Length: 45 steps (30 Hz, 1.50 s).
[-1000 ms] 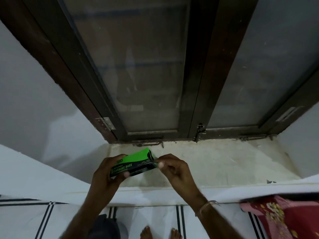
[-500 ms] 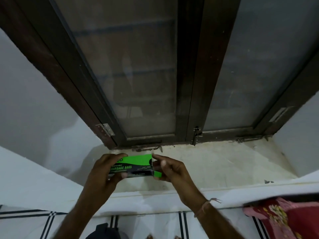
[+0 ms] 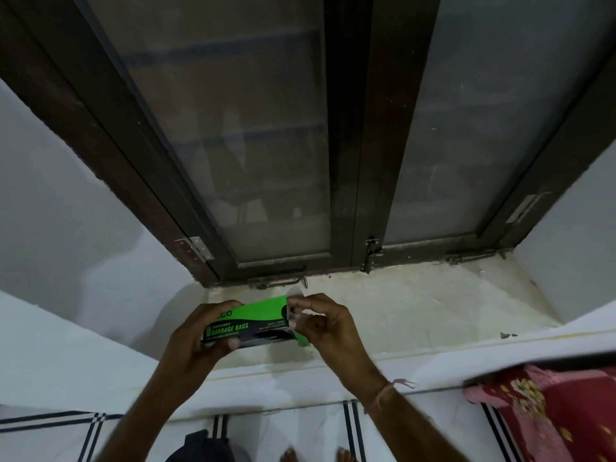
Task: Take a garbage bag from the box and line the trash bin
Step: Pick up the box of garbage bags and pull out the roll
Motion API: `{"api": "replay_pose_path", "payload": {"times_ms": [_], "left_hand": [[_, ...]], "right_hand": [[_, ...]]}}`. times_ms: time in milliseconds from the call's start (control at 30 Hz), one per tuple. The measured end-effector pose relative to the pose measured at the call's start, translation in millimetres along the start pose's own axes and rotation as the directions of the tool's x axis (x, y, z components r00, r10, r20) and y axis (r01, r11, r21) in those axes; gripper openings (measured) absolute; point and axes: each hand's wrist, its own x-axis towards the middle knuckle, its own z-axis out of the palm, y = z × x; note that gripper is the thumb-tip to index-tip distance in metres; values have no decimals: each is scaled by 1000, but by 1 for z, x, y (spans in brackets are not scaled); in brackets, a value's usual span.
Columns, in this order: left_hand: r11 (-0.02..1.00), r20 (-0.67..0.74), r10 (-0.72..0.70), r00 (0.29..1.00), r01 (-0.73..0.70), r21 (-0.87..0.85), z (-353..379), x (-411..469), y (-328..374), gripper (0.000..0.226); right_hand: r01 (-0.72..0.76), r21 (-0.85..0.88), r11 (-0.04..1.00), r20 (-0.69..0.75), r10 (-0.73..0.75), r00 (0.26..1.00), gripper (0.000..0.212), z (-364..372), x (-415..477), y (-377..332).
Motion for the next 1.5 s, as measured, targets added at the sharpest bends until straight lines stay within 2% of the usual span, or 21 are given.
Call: {"api": "replay_pose_path", "payload": {"times_ms": [67, 133, 200, 267, 333, 400, 500, 567, 733, 867, 967, 1033, 1133, 1167, 1233, 1300, 1367, 1433, 1467, 1500], "left_hand": [[1000, 9, -7, 1000, 7, -17, -3, -1, 2, 52], [999, 22, 22, 1000, -23, 43, -6, 0, 9, 53], [968, 30, 123, 992, -126, 217, -11, 3, 22, 50], [892, 49, 222, 974, -224, 394, -15, 9, 36, 49], [826, 47, 244, 969, -233, 513, -19, 19, 50, 47], [804, 56, 227, 972, -220, 553, -20, 27, 59, 52], [829, 66, 238, 969, -238, 506, -29, 32, 63, 51], [867, 95, 241, 966, -258, 427, -32, 31, 61, 46], [908, 62, 218, 974, -226, 352, -33, 20, 61, 44], [909, 59, 188, 980, -197, 367, -31, 22, 71, 48], [911, 61, 213, 975, -221, 350, -30, 23, 76, 48], [928, 46, 170, 984, -176, 328, -31, 18, 80, 43], [940, 56, 161, 985, -171, 297, -34, 17, 73, 35], [959, 49, 121, 991, -130, 251, -34, 13, 73, 33], [998, 40, 50, 998, -52, 40, -33, 12, 67, 35], [987, -5, -30, 1000, 29, -158, -31, 12, 62, 35], [974, -65, -63, 996, 47, -221, -29, 10, 48, 36], [902, -54, -110, 992, 77, -426, -22, 7, 33, 62], [850, -46, -134, 990, 91, -519, -19, 5, 25, 67], [802, -34, -140, 990, 93, -590, -15, 2, 19, 63]], "right_hand": [[-1, -20, 1000, 4, 1, 1000, 35, 4, -1, -1], [-26, 29, 999, -9, 27, 1000, 32, 5, -4, 1], [-69, 155, 986, -41, 76, 996, 30, 8, -8, 3], [-103, 263, 959, -46, 119, 992, 34, 11, -10, 9], [-137, 301, 944, -29, 153, 988, 38, 16, -8, 12], [-157, 358, 921, 8, 165, 986, 38, 19, -8, 15], [-168, 423, 890, 50, 162, 985, 40, 23, -8, 11], [-146, 430, 891, 22, 152, 988, 41, 23, -9, 12], [-178, 457, 871, 32, 184, 982, 42, 24, -12, 13], [-218, 506, 834, 101, 194, 976, 61, 27, -12, 14], [-209, 550, 809, 147, 152, 977, 53, 32, -12, 10], [-232, 543, 807, 177, 160, 971, 48, 36, -16, 8], [-217, 536, 816, 157, 156, 975, 48, 36, -14, 9], [-228, 510, 830, 178, 158, 971, 48, 37, -16, 9], [-213, 477, 853, 155, 157, 975, 46, 33, -16, 14], [-182, 411, 894, 134, 138, 981, 36, 33, -16, 10], [-141, 342, 929, 67, 126, 990, 31, 30, -16, 3], [-75, 269, 960, 22, 72, 997, 28, 26, -14, -8], [-36, 203, 979, 2, 36, 999, 27, 24, -11, -13], [2, 109, 994, -16, -1, 1000, 28, 23, -10, -18]]}}
